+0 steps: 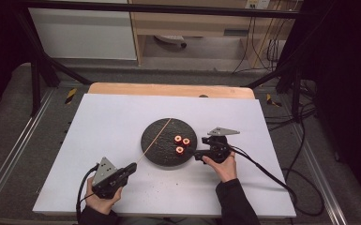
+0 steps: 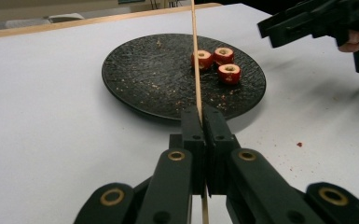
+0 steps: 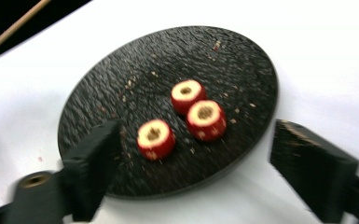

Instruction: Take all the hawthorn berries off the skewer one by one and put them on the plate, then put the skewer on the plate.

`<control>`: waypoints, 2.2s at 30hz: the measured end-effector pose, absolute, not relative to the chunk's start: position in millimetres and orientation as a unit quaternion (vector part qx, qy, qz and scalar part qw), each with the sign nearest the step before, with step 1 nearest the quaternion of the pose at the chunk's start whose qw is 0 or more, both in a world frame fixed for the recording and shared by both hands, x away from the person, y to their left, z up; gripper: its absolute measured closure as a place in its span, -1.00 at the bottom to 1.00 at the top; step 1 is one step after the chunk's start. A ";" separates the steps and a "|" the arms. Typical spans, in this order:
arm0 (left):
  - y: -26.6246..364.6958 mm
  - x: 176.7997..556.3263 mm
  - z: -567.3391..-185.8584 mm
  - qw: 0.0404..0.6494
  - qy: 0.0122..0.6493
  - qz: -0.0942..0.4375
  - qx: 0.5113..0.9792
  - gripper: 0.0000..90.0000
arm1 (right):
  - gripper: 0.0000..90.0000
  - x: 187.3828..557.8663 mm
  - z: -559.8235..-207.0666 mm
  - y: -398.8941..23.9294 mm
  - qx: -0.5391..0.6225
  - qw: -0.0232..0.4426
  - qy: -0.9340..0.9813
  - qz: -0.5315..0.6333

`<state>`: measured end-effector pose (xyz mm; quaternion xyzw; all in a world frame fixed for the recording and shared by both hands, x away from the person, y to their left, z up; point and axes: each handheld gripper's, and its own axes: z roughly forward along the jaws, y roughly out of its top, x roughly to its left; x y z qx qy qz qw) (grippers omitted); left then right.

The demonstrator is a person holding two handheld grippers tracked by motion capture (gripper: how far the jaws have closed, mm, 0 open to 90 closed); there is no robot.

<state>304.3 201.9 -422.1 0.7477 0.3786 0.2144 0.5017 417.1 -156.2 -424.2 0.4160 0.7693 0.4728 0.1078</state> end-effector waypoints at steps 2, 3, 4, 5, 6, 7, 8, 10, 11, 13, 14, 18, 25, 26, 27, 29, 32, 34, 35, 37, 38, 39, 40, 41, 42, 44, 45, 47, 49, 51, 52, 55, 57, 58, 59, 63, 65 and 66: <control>201.2 305.1 -421.6 0.500 0.380 0.213 0.749 0.96 | -0.76 412.6 -423.9 -162.0 0.412 0.108 0.772 0.472; 200.8 306.0 -421.0 0.499 0.380 0.214 0.749 0.96 | -0.81 410.5 -424.3 -165.0 0.411 0.109 0.774 0.470; 200.5 306.9 -420.3 0.498 0.381 0.213 0.749 0.96 | -0.85 408.5 -424.9 -167.9 0.408 0.113 0.776 0.467; 200.0 307.9 -419.7 0.498 0.382 0.213 0.749 0.96 | -0.89 406.1 -425.6 -170.6 0.409 0.116 0.777 0.464; 199.4 308.9 -419.2 0.496 0.382 0.213 0.750 0.96 | -0.91 404.0 -426.5 -173.7 0.410 0.119 0.779 0.460; 198.5 309.7 -419.1 0.496 0.384 0.211 0.750 0.96 | -0.93 402.0 -427.6 -177.1 0.408 0.122 0.781 0.457; 197.8 310.9 -418.9 0.494 0.384 0.211 0.751 0.96 | -0.94 400.0 -428.7 -180.5 0.405 0.124 0.783 0.455; 196.1 313.5 -418.4 0.492 0.384 0.211 0.752 0.96 | -0.96 395.6 -431.2 -187.0 0.406 0.126 0.783 0.455; 195.3 314.7 -418.1 0.491 0.385 0.210 0.753 0.96 | -0.97 393.5 -432.7 -190.0 0.404 0.126 0.783 0.455; 193.7 317.4 -417.5 0.487 0.385 0.210 0.755 0.96 | -0.98 389.5 -435.5 -195.6 0.402 0.129 0.786 0.452; 192.7 318.7 -417.3 0.486 0.386 0.210 0.756 0.96 | -0.98 387.5 -436.5 -198.2 0.402 0.128 0.788 0.448; 189.6 324.7 -415.4 0.478 0.385 0.212 0.761 0.96 | -0.98 380.4 -441.2 -208.4 0.400 0.133 0.792 0.442; 182.3 339.3 -409.6 0.471 0.390 0.210 0.763 0.96 | -0.98 371.6 -448.1 -224.0 0.408 0.139 0.789 0.437; 180.7 341.4 -408.8 0.470 0.390 0.211 0.763 0.96 | -0.98 370.7 -448.9 -225.8 0.408 0.139 0.789 0.437; 178.8 343.3 -408.2 0.470 0.392 0.211 0.762 0.96 | -0.98 369.5 -449.8 -227.2 0.408 0.141 0.789 0.437; 175.5 346.9 -406.5 0.470 0.392 0.210 0.762 0.96 | -0.98 367.7 -451.0 -229.2 0.410 0.143 0.790 0.433; 170.5 352.1 -404.7 0.466 0.394 0.212 0.763 0.96 | -0.98 365.7 -450.7 -231.3 0.411 0.143 0.788 0.435; 167.6 355.5 -404.2 0.464 0.395 0.212 0.764 0.96 | -0.98 365.4 -450.2 -232.4 0.409 0.146 0.787 0.437; 166.1 357.0 -404.2 0.463 0.396 0.212 0.764 0.96 | -0.98 365.3 -450.0 -232.9 0.408 0.147 0.788 0.437; 162.9 360.2 -405.4 0.460 0.399 0.212 0.764 0.96 | -0.98 364.7 -450.0 -233.1 0.411 0.146 0.786 0.439; 161.7 361.8 -406.2 0.458 0.400 0.213 0.765 0.96 | -0.98 364.5 -450.0 -233.2 0.412 0.145 0.786 0.437; 160.0 363.4 -407.4 0.456 0.402 0.213 0.764 0.96 | -0.98 364.4 -450.1 -233.2 0.412 0.147 0.786 0.436; 158.6 365.2 -408.7 0.454 0.404 0.213 0.765 0.96 | -0.98 364.5 -450.3 -233.4 0.411 0.147 0.787 0.436; 157.3 367.1 -410.1 0.451 0.406 0.213 0.766 0.96 | -0.98 364.6 -450.5 -233.6 0.412 0.147 0.787 0.435; 155.5 368.8 -411.6 0.449 0.409 0.212 0.765 0.96 | -0.98 364.7 -450.7 -233.7 0.413 0.147 0.787 0.435; 151.8 372.0 -414.4 0.445 0.413 0.213 0.766 0.96 | -0.98 364.8 -451.1 -233.8 0.413 0.146 0.787 0.434; 149.9 373.0 -415.6 0.441 0.414 0.214 0.767 0.96 | -0.98 364.7 -451.2 -234.0 0.412 0.146 0.788 0.434; 145.3 374.3 -418.4 0.434 0.414 0.217 0.770 0.96 | -0.98 364.6 -451.4 -234.5 0.412 0.146 0.788 0.434; 141.2 374.4 -421.4 0.427 0.414 0.218 0.774 0.96 | -0.98 364.6 -451.3 -235.4 0.412 0.145 0.787 0.436; 137.6 374.8 -424.5 0.420 0.414 0.220 0.777 0.96 | -0.98 364.5 -452.1 -235.7 0.412 0.145 0.787 0.436; 135.9 375.3 -426.0 0.416 0.414 0.221 0.778 0.96 | -0.98 364.4 -452.5 -235.6 0.414 0.143 0.787 0.435; 132.2 377.2 -429.4 0.408 0.419 0.221 0.781 0.96 | -0.97 364.8 -453.5 -235.6 0.412 0.144 0.787 0.435; 129.9 378.6 -431.5 0.398 0.424 0.221 0.783 0.96 | -0.97 364.8 -453.7 -235.4 0.413 0.143 0.788 0.434; 129.0 379.5 -432.8 0.393 0.426 0.221 0.784 0.96 | -0.97 364.9 -453.9 -235.3 0.413 0.142 0.788 0.434; 128.4 380.5 -434.0 0.389 0.427 0.221 0.785 0.96 | -0.97 365.1 -454.0 -235.3 0.413 0.142 0.788 0.434; 125.9 382.6 -437.4 0.382 0.431 0.221 0.787 0.96 | -0.97 365.3 -454.5 -235.1 0.413 0.143 0.788 0.434; 124.8 383.0 -438.3 0.378 0.432 0.223 0.788 0.96 | -0.97 365.3 -454.8 -234.9 0.413 0.141 0.788 0.433; 124.5 383.2 -438.7 0.376 0.433 0.223 0.788 0.96 | -0.97 365.3 -454.9 -234.7 0.413 0.142 0.789 0.433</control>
